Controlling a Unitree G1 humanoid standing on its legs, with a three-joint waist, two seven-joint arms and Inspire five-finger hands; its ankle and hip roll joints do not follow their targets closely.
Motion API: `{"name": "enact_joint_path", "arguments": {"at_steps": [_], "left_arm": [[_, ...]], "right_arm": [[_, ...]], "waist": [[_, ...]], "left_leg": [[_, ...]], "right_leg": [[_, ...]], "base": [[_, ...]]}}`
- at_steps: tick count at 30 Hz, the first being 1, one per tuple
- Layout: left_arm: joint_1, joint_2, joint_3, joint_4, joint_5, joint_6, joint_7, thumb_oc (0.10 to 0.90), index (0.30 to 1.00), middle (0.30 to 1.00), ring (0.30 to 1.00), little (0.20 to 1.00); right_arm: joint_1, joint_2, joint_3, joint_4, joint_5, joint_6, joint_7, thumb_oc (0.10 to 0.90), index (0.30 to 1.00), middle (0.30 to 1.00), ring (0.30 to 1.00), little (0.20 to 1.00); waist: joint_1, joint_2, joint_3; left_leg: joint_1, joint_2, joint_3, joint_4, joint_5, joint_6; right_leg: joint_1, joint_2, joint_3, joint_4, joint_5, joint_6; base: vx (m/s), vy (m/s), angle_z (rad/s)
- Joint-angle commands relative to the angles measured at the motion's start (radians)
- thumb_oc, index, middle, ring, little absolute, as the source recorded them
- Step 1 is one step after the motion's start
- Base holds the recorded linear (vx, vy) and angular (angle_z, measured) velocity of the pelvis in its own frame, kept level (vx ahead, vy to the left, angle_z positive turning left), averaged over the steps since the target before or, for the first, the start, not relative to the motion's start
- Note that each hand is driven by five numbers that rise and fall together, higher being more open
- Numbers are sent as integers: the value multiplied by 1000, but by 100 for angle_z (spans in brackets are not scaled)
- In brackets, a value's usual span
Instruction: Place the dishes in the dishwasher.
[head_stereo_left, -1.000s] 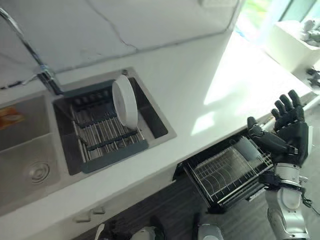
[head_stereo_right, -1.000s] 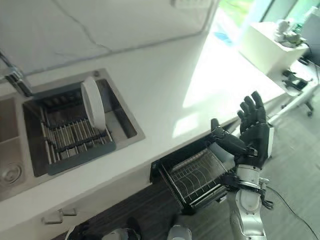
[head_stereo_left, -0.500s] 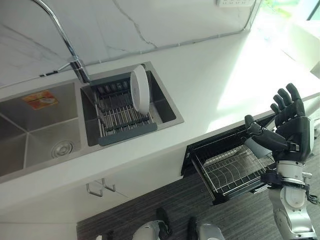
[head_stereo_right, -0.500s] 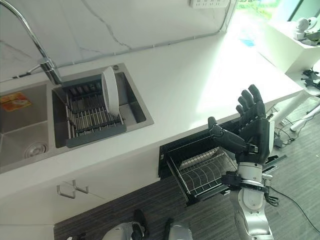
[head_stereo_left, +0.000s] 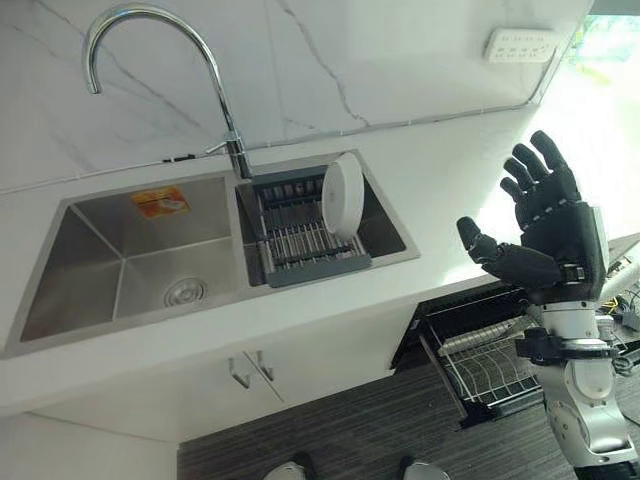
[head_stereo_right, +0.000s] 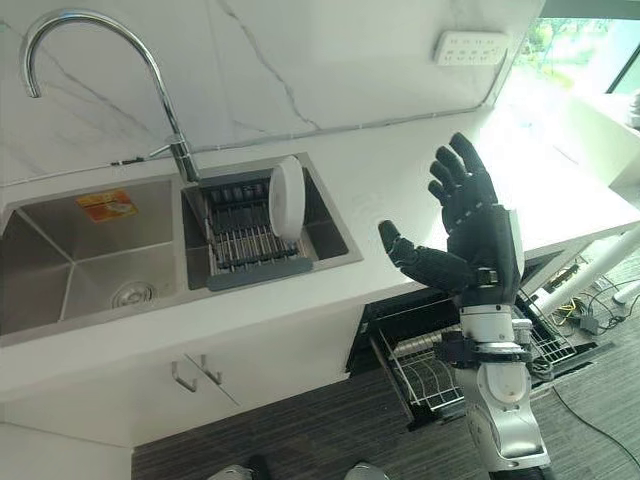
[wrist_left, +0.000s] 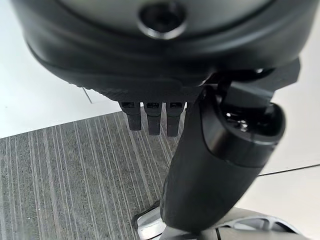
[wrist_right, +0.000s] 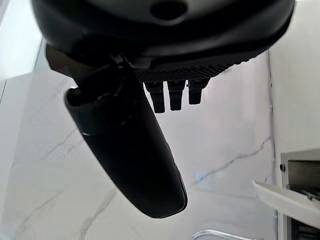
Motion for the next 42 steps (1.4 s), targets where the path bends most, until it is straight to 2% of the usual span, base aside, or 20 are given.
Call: {"name": "enact_joint_path", "arguments": {"at_steps": [1, 6, 12, 20, 23, 25, 32, 42], "left_arm": [[-28, -14, -4, -33, -40, 10, -55, 800, 900, 900, 900, 900], [-30, 5, -19, -25, -56, 23, -93, 800, 900, 900, 900, 900], [-41, 12, -34, -4, -45, 29, -104, 800, 900, 900, 900, 900], [-44, 21, -41, 1, -3, 40, -117, 800, 900, 900, 900, 900], [-42, 25, -47, 3, 28, 39, -107, 800, 900, 900, 900, 900], [-40, 34, -63, 6, 130, 9, -93, 800, 900, 900, 900, 900], [-40, 57, -130, -13, 164, 14, -109, 800, 900, 900, 900, 900], [-28, 76, -153, -11, 178, 3, -107, 800, 900, 900, 900, 900]], "right_arm": [[-136, -22, -49, -35, 23, -17, -2, 800, 900, 900, 900, 900], [-189, -25, -21, -22, 43, 60, -5, 800, 900, 900, 900, 900], [-253, -30, 1, 36, 38, 92, -48, 800, 900, 900, 900, 900], [-367, -48, 8, 113, 30, 158, -100, 800, 900, 900, 900, 900], [-417, -45, 25, 168, 114, 203, -73, 800, 900, 900, 900, 900], [-439, -35, 36, 198, 173, 229, -46, 800, 900, 900, 900, 900], [-543, -15, 80, 314, 200, 267, -67, 800, 900, 900, 900, 900], [-629, 14, 97, 463, 215, 259, -91, 800, 900, 900, 900, 900]], "waist": [[23, 20, -19], [38, 18, -27], [52, 10, -35], [83, 3, -37], [97, 0, -38], [103, -2, -38], [124, -1, -38], [157, 8, -38]], "left_leg": [[8, 31, -102, 3, -108, -72], [9, 14, -120, 3, -114, -63], [8, 7, -133, 3, -113, -62], [3, 13, -131, 3, -105, -68], [4, 10, -133, 3, -105, -68], [4, 8, -134, 3, -104, -68], [-1, 4, -143, 3, -98, -70], [2, 4, -138, 3, -95, -68]], "right_leg": [[53, 83, -48, 31, -117, 36], [57, 89, -39, 31, -116, 35], [66, 95, -39, 31, -117, 36], [82, 85, -76, 31, -118, 34], [85, 81, -86, 31, -119, 33], [86, 77, -90, 31, -117, 34], [83, 69, -105, 31, -113, 37], [98, 41, -141, 31, -105, 46]], "base": [[38, 35, 9], [14, 19, 2], [8, -1, 1], [39, -5, 11], [64, -4, 7], [55, -5, 3], [62, -10, 3], [57, -14, 7]]}}
